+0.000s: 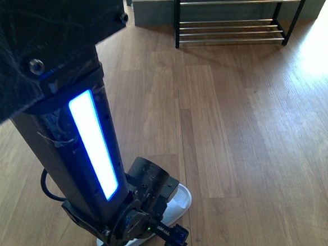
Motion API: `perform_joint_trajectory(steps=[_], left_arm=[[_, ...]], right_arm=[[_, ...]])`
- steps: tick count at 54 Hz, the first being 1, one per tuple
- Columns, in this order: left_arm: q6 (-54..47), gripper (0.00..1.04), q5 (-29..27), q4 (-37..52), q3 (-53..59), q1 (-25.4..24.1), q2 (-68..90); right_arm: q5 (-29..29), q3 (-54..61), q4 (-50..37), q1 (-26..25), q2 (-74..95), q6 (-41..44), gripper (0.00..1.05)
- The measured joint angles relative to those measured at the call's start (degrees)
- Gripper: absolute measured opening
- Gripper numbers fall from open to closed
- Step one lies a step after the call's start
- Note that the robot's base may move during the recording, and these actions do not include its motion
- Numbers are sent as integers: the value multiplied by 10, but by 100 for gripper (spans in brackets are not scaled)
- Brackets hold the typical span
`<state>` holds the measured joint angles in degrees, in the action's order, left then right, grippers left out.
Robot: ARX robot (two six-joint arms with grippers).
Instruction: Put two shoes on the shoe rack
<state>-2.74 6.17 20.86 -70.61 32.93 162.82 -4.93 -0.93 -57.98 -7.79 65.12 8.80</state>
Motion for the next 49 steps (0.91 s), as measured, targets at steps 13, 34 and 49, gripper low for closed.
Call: perform_joint_trajectory(steps=[13, 34, 49], left_arm=[[2, 95, 3, 3, -19, 2, 25], [-42, 95, -3, 31, -21, 7, 36], [-59, 86, -20, 37, -21, 7, 37]], right_arm=[[0, 0, 0, 0, 0, 0, 1], [0, 0, 0, 0, 0, 0, 1], [0, 0, 0, 0, 0, 0, 1]])
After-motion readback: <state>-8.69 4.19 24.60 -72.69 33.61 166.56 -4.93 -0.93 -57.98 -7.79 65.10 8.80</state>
